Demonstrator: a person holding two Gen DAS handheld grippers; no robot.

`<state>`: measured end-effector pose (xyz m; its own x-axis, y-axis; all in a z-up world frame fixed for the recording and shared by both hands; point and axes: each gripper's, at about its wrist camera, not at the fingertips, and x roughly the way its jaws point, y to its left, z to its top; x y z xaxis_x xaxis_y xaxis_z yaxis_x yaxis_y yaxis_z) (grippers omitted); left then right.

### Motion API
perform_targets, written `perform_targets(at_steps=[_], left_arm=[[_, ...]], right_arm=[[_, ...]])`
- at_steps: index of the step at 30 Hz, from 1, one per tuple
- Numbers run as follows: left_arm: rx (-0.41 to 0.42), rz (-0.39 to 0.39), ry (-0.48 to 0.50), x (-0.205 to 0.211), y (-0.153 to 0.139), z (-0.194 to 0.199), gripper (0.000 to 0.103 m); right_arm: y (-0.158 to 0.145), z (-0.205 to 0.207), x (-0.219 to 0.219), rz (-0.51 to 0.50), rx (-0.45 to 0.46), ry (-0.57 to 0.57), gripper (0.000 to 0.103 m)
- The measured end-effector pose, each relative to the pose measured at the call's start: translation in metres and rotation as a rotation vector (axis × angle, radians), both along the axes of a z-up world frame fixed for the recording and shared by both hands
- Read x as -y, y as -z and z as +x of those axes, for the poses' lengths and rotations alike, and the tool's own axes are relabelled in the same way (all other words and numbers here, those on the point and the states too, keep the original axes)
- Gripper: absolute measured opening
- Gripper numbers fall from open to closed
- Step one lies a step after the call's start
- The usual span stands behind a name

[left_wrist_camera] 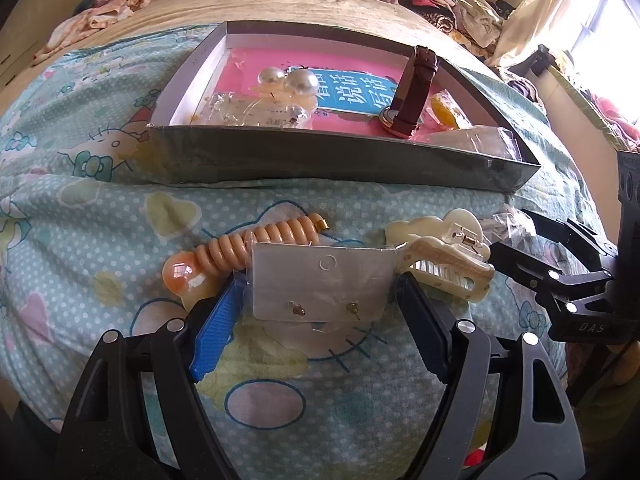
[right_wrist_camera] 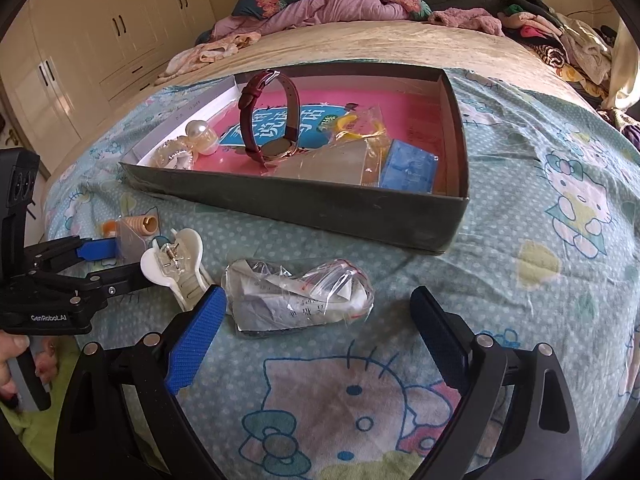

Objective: Organize jewelry
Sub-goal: 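Grasp the white earring card with the left tool while the right tool grasps the clear bag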

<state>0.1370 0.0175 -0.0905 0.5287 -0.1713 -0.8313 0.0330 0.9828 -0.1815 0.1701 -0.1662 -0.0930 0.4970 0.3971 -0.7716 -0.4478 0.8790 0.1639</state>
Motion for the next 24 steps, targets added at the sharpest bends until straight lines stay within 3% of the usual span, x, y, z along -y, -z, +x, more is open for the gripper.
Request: perform_targets(at_steps=[7, 9, 10, 24], left_arm=[[0.02, 0.008, 0.013, 0.005, -0.002, 0.0, 0.062], [0.025, 0.005, 0.022, 0.005, -0.003, -0.002, 0.061], [0.029, 0.004, 0.026, 0.005, -0.004, -0.003, 0.06], [0.09, -0.043, 0.028, -0.006, -0.027, -0.025, 0.06]], right_arm=[[0.007, 0.004, -0.009, -0.01, 0.02, -0.007, 0.092], [0.007, 0.002, -0.012, -0.006, 0.036, -0.024, 0.081], [0.008, 0.002, -0.015, 0.011, 0.029, -0.051, 0.069], [-0.019, -0.01, 0.015, 0.05, 0.051, 0.005, 0.065]])
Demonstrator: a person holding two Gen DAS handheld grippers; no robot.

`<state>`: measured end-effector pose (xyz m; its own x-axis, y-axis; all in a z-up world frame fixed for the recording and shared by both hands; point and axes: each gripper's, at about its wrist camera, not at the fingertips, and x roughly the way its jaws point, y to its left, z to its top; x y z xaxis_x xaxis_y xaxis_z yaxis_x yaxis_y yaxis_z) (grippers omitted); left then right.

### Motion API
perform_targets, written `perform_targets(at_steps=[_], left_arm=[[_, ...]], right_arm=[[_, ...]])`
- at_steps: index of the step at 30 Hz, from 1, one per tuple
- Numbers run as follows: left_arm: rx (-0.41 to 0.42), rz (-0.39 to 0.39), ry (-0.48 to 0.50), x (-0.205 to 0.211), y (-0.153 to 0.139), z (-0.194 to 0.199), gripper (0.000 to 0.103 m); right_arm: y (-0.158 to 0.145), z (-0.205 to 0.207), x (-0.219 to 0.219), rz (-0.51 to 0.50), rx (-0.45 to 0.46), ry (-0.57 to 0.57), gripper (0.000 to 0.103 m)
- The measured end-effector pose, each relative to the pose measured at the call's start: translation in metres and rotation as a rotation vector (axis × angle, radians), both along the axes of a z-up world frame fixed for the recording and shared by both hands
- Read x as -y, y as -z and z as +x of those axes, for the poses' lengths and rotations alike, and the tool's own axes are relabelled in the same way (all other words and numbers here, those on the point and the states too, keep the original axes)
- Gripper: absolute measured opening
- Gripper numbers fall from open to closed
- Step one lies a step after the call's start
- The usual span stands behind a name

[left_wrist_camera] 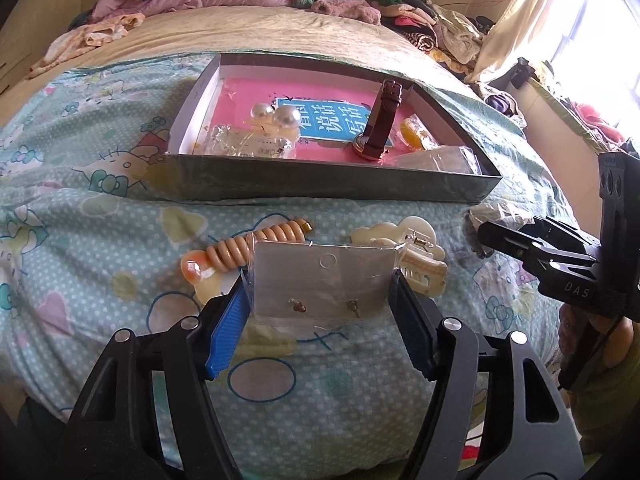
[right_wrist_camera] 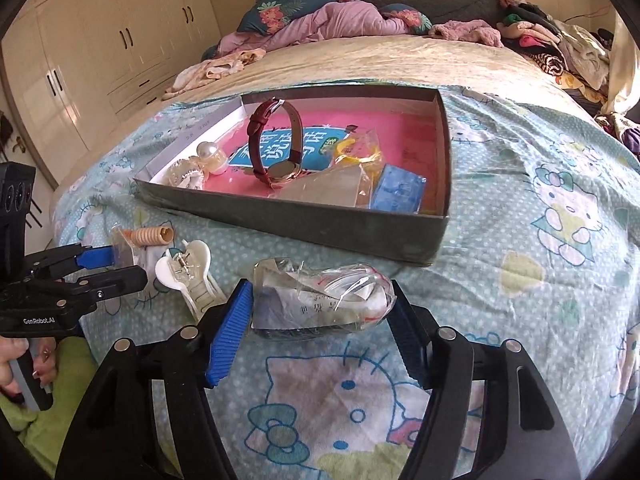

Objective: Organize jewelry
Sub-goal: 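Grasp the white earring card with the left tool while the right tool grasps the clear bag, then carry the earring card and clear bag over the box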

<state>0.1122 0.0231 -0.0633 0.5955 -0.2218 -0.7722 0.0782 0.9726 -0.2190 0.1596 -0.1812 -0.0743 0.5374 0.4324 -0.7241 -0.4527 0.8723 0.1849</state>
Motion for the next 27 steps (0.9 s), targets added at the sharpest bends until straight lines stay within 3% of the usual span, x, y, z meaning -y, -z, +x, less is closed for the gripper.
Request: perform_targets(at_steps=[11, 27], left_arm=[[0.058, -0.022, -0.043, -0.019, -0.026, 0.002, 0.06], [0.112, -0.015, -0.033, -0.011, -0.048, 0.045, 0.06]], right_arm=[[-0.032, -0.003, 0.013, 0.027, 0.069, 0.019, 0.065], [-0.053, 0.017, 0.001, 0.041, 0.133, 0.019, 0.065]])
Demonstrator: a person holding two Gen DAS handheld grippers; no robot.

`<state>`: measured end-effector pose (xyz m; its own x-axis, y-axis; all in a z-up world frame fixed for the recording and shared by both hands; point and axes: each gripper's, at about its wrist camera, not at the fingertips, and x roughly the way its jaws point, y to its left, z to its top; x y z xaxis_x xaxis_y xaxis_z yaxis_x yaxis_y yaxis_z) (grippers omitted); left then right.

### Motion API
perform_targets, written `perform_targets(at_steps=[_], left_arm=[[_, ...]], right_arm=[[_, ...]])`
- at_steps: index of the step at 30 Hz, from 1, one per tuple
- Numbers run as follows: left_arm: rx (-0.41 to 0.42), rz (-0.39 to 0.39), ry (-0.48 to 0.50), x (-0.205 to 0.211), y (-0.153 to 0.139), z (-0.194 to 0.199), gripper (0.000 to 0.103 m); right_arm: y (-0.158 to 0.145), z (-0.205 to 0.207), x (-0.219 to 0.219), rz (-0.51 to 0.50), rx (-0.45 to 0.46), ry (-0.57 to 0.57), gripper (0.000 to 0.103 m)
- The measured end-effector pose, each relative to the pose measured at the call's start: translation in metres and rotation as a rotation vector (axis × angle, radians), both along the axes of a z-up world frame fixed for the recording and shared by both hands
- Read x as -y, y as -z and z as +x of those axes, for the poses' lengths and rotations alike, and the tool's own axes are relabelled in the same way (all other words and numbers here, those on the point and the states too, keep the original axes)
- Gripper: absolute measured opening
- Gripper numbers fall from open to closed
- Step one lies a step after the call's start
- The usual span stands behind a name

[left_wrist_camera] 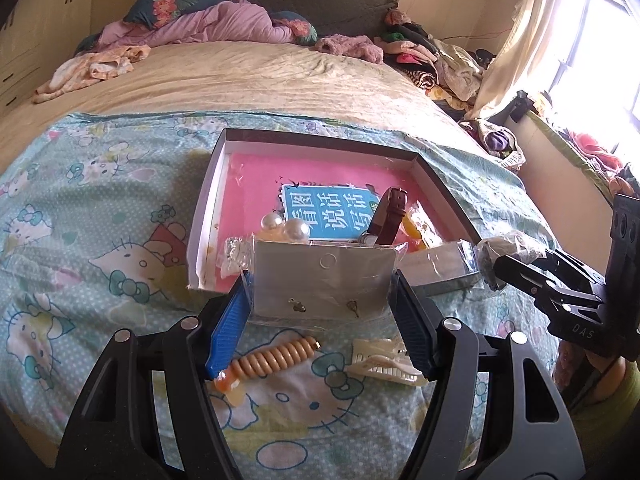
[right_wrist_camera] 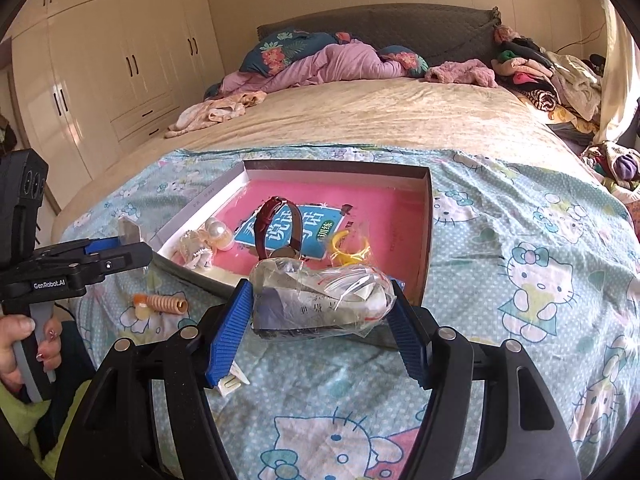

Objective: Organize jewelry
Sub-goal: 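Carry the earring card and clear bag over the box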

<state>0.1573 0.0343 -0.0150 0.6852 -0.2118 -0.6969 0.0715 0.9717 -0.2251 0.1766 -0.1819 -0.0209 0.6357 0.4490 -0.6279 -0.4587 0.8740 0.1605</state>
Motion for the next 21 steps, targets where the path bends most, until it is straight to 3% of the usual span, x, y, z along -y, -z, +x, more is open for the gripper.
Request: perform_targets(at_steps=[21], left_arm=[[-0.038, 0.044, 0.05, 0.032, 0.016, 0.046, 0.06]], right_arm=[[-0.008, 0.041, 0.005, 0.001, 0.041, 0.054, 0.065]])
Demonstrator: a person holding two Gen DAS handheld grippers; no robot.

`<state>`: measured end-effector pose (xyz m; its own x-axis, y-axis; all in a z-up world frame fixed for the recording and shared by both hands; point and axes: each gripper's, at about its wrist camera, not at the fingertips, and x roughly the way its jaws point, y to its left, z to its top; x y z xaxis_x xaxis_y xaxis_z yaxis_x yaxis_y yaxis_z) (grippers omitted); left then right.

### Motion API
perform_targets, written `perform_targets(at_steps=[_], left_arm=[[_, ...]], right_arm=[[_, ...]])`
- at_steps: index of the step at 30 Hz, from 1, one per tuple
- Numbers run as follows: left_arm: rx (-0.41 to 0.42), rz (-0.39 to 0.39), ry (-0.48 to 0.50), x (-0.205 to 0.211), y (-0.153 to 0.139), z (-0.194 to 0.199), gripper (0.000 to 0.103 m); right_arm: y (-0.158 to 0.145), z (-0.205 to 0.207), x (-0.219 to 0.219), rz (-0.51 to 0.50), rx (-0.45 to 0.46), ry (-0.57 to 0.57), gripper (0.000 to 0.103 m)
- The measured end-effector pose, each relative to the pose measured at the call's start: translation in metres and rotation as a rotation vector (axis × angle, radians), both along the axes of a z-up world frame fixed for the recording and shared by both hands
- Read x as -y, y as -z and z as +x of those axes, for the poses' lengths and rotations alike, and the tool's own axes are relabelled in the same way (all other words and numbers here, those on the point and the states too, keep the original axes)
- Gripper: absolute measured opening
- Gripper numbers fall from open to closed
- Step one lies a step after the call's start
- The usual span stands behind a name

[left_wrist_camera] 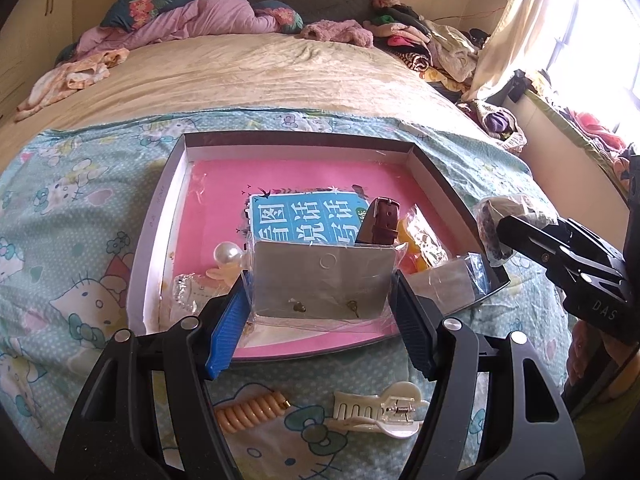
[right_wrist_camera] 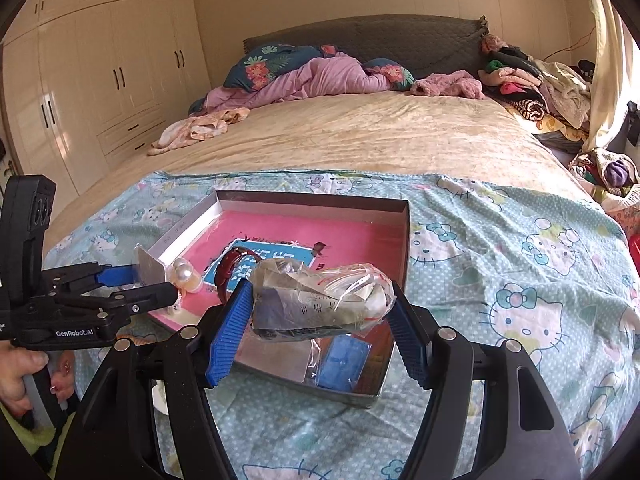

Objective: Organize jewelry
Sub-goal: 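Carry the earring card and clear bag over the box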

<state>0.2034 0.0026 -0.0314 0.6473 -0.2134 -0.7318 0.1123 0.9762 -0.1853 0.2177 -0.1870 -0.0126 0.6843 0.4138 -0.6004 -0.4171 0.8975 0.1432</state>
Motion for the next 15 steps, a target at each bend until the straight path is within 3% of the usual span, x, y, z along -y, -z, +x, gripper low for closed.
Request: perform_targets(at_steps=[15], left_arm=[[-0.024, 0.002, 0.014, 0.004, 0.014, 0.013, 0.06]], right_arm=[[0.012, 0.032, -0.012, -0.034, -0.026, 0.006, 0.065]])
